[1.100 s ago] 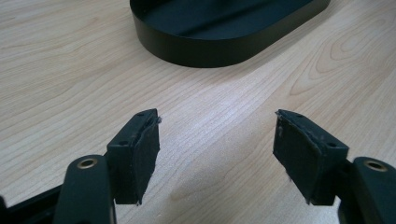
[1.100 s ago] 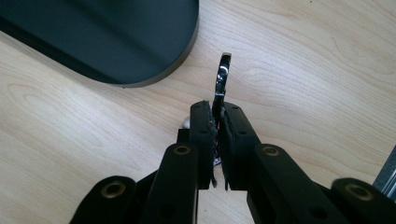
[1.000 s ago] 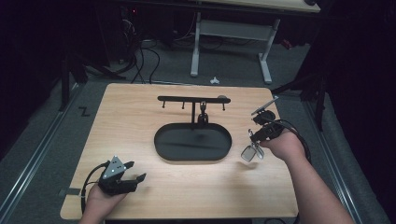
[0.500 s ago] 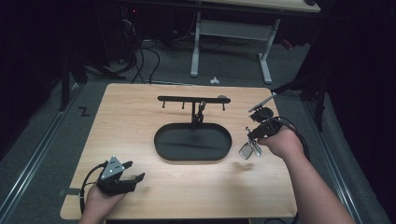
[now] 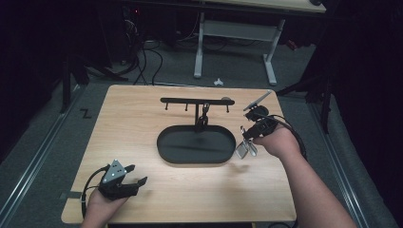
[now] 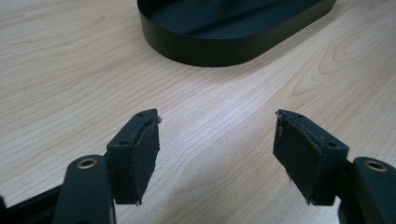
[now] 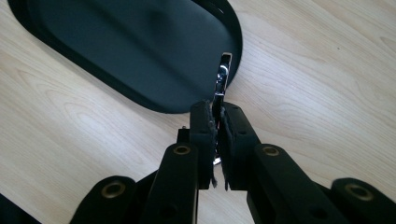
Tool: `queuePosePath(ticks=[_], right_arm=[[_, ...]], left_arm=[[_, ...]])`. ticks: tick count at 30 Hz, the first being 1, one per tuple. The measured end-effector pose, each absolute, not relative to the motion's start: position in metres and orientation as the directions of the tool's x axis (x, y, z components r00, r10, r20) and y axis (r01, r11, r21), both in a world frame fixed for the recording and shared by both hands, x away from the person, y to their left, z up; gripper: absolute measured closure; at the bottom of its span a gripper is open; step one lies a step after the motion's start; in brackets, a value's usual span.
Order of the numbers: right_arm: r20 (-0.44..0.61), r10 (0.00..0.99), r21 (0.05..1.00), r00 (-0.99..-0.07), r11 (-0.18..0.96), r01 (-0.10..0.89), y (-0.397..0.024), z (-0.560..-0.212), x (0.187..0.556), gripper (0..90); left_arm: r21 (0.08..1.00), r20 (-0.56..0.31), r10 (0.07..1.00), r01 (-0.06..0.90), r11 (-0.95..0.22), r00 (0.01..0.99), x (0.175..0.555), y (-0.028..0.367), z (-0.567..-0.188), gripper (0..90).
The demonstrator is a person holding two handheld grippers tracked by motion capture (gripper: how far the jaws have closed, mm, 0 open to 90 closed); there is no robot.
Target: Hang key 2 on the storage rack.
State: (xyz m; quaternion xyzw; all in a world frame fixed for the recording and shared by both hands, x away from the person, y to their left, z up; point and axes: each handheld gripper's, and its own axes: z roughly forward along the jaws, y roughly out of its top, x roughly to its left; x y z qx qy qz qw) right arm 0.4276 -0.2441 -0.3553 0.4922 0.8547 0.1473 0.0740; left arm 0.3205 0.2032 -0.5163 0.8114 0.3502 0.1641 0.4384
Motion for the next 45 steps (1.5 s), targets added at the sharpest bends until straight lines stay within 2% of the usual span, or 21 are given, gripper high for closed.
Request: queuePosePath(ticks=[27, 45], right_arm=[[0.024, 0.821, 0.369, -0.57, 0.523, 0.768, -0.206, -0.333, 0.446, 84.4], [0.033, 0.831, 0.388, -0.556, 0.502, 0.773, -0.204, -0.325, 0.468, 84.4]], left_arm=[[0.818, -0.05, 0.717, 0.441, -0.371, 0.695, 0.321, 0.206, -0.518, 31.8], [0.812, -0.054, 0.721, 0.451, -0.37, 0.69, 0.322, 0.208, -0.52, 32.0]])
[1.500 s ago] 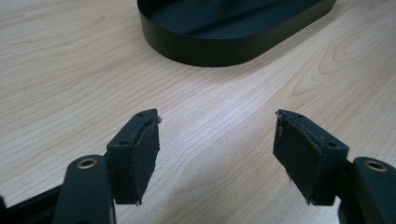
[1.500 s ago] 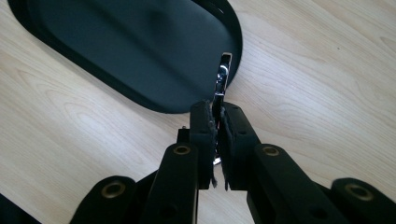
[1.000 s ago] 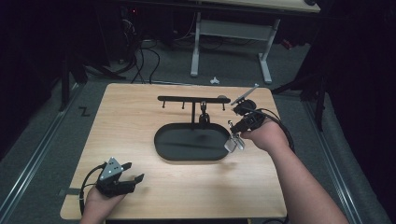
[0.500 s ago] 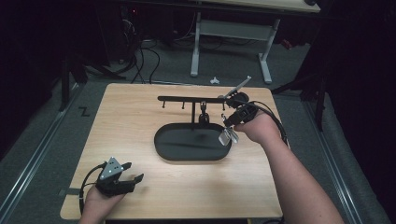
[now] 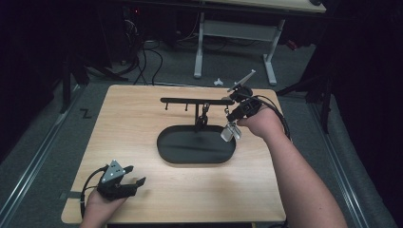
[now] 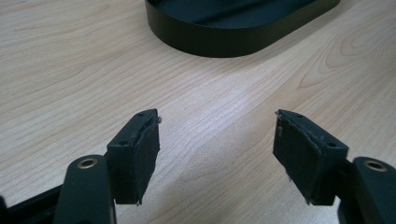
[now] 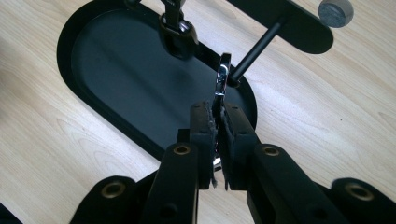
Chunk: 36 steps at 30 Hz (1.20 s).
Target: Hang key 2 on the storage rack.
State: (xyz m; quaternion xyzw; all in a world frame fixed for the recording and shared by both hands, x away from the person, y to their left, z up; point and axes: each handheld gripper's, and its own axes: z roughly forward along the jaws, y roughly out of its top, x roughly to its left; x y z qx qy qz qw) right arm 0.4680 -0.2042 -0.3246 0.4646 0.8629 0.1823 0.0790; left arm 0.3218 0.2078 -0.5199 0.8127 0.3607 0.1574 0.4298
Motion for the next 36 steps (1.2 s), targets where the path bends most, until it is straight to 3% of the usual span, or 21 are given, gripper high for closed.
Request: queuePosePath(ticks=[18, 31, 36], right_arm=[[0.041, 0.835, 0.417, -0.549, 0.486, 0.769, -0.216, -0.335, 0.482, 83.4], [0.012, 0.867, 0.441, -0.498, 0.443, 0.781, -0.222, -0.341, 0.484, 76.8], [0.004, 0.871, 0.45, -0.491, 0.437, 0.779, -0.225, -0.347, 0.479, 68.7]], left_arm=[[0.794, -0.052, 0.719, 0.465, -0.391, 0.693, 0.323, 0.207, -0.523, 32.1], [0.791, -0.045, 0.721, 0.465, -0.397, 0.692, 0.322, 0.206, -0.525, 32.0], [0.795, -0.044, 0.724, 0.463, -0.392, 0.688, 0.322, 0.207, -0.525, 32.0]])
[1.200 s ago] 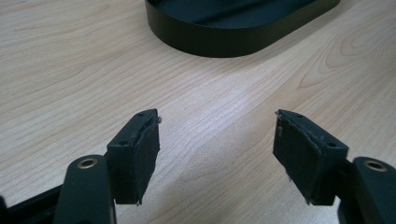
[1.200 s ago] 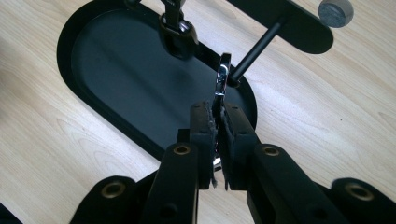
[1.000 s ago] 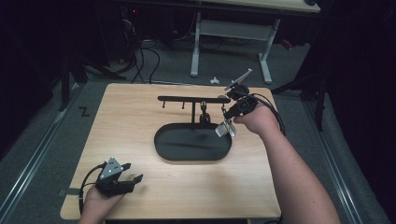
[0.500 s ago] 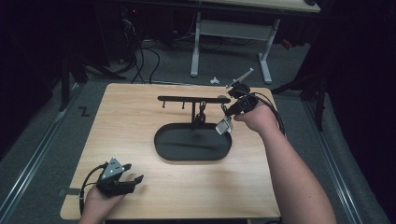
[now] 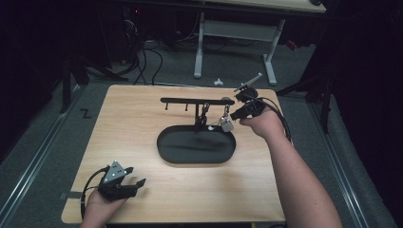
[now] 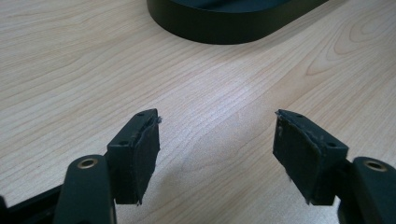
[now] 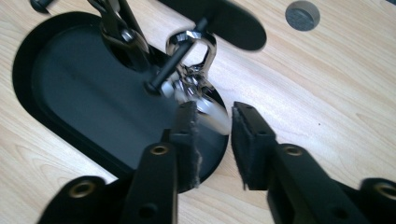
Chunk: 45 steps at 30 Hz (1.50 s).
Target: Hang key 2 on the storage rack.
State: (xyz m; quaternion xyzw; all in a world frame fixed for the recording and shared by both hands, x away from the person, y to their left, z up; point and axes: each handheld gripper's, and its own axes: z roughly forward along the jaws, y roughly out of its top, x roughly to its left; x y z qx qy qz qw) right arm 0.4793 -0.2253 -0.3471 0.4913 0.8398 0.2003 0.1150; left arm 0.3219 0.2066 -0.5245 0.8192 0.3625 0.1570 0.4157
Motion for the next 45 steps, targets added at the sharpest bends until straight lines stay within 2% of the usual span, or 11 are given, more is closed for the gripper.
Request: queuePosePath(ticks=[12, 21, 25, 27, 29, 37, 45], right_arm=[[0.006, 0.888, 0.485, -0.46, 0.4, 0.778, -0.237, -0.372, 0.46, 51.0], [-0.009, 0.896, 0.534, -0.445, 0.381, 0.755, -0.251, -0.391, 0.441, 43.3], [-0.05, 0.901, 0.541, -0.43, 0.386, 0.747, -0.254, -0.4, 0.435, 39.5], [-0.046, 0.9, 0.569, -0.433, 0.38, 0.729, -0.256, -0.406, 0.43, 39.5], [-0.047, 0.898, 0.547, -0.437, 0.389, 0.741, -0.256, -0.411, 0.428, 37.4], [-0.044, 0.914, 0.634, -0.402, 0.337, 0.696, -0.268, -0.432, 0.4, 37.0], [0.001, 0.937, 0.725, -0.348, 0.239, 0.646, -0.292, -0.467, 0.364, 33.6]], left_arm=[[0.792, -0.031, 0.715, 0.453, -0.408, 0.698, 0.323, 0.201, -0.525, 31.4], [0.797, -0.02, 0.71, 0.44, -0.414, 0.704, 0.323, 0.2, -0.523, 31.4], [0.797, -0.017, 0.71, 0.438, -0.415, 0.704, 0.324, 0.198, -0.523, 31.4], [0.795, -0.018, 0.709, 0.44, -0.417, 0.705, 0.324, 0.197, -0.523, 31.4], [0.794, -0.016, 0.706, 0.438, -0.422, 0.708, 0.325, 0.195, -0.524, 31.4], [0.794, -0.019, 0.699, 0.435, -0.424, 0.715, 0.329, 0.191, -0.524, 31.4], [0.802, -0.017, 0.693, 0.424, -0.421, 0.721, 0.328, 0.188, -0.522, 31.4]])
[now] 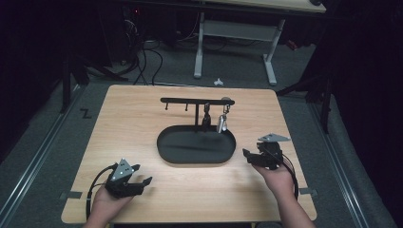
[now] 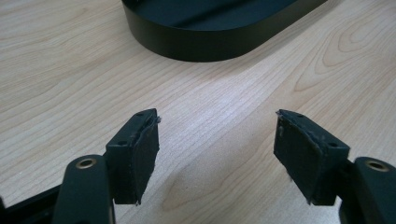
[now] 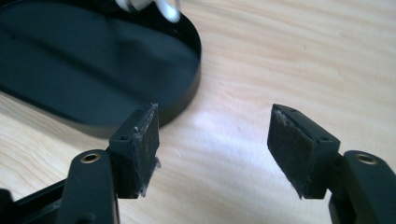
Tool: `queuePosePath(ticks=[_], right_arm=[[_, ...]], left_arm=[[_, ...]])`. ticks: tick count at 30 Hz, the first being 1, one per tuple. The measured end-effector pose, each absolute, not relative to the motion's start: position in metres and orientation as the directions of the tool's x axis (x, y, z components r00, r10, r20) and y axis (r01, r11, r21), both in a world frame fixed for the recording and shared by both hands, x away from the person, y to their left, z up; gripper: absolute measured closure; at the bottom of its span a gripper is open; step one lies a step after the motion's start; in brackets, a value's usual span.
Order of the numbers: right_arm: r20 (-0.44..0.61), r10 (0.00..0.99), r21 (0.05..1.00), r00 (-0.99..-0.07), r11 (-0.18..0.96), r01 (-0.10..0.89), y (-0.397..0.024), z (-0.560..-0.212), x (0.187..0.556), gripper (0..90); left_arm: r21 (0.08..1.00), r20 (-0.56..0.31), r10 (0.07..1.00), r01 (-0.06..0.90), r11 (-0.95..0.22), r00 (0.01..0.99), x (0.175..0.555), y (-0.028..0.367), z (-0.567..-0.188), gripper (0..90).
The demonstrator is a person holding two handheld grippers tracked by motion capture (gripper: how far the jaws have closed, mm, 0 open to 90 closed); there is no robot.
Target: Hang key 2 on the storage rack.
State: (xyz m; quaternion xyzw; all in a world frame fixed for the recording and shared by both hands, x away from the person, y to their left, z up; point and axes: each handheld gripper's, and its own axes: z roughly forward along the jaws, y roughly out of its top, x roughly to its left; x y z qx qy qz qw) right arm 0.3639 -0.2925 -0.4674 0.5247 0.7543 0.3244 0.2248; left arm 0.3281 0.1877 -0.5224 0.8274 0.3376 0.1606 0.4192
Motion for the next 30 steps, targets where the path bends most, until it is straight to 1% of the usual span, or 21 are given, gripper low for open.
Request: queuePosePath(ticks=[4, 6, 8, 9, 11, 13, 18, 23, 30], right_arm=[[0.008, 0.941, 0.758, -0.338, 0.214, 0.616, -0.302, -0.49, 0.346, 29.5], [-0.027, 0.948, 0.783, -0.316, 0.217, 0.584, -0.303, -0.503, 0.334, 29.4], [-0.045, 0.95, 0.803, -0.31, 0.219, 0.554, -0.304, -0.515, 0.322, 33.0], [-0.031, 0.944, 0.792, -0.327, 0.223, 0.568, -0.305, -0.517, 0.321, 31.1], [-0.047, 0.937, 0.784, -0.347, 0.249, 0.568, -0.304, -0.518, 0.32, 31.8], [-0.036, 0.938, 0.784, -0.345, 0.24, 0.573, -0.302, -0.521, 0.32, 31.8], [-0.056, 0.939, 0.796, -0.34, 0.247, 0.553, -0.299, -0.521, 0.323, 31.8], [-0.038, 0.945, 0.816, -0.324, 0.216, 0.536, -0.301, -0.519, 0.319, 32.1], [-0.025, 0.954, 0.816, -0.3, 0.193, 0.545, -0.304, -0.519, 0.318, 32.4]], left_arm=[[0.81, -0.024, 0.7, 0.424, -0.405, 0.714, 0.327, 0.189, -0.522, 31.4], [0.818, -0.032, 0.711, 0.427, -0.385, 0.703, 0.326, 0.19, -0.522, 31.3], [0.821, -0.038, 0.717, 0.431, -0.375, 0.696, 0.325, 0.189, -0.521, 31.2], [0.823, -0.038, 0.717, 0.429, -0.373, 0.696, 0.325, 0.189, -0.521, 31.0], [0.823, -0.028, 0.716, 0.423, -0.379, 0.697, 0.324, 0.187, -0.52, 30.9], [0.822, -0.015, 0.717, 0.416, -0.388, 0.697, 0.323, 0.186, -0.519, 30.7], [0.825, -0.005, 0.714, 0.407, -0.393, 0.7, 0.32, 0.187, -0.517, 30.6], [0.832, 0.001, 0.71, 0.393, -0.392, 0.705, 0.32, 0.187, -0.517, 30.5], [0.842, 0.016, 0.706, 0.371, -0.391, 0.708, 0.321, 0.186, -0.513, 30.4]])
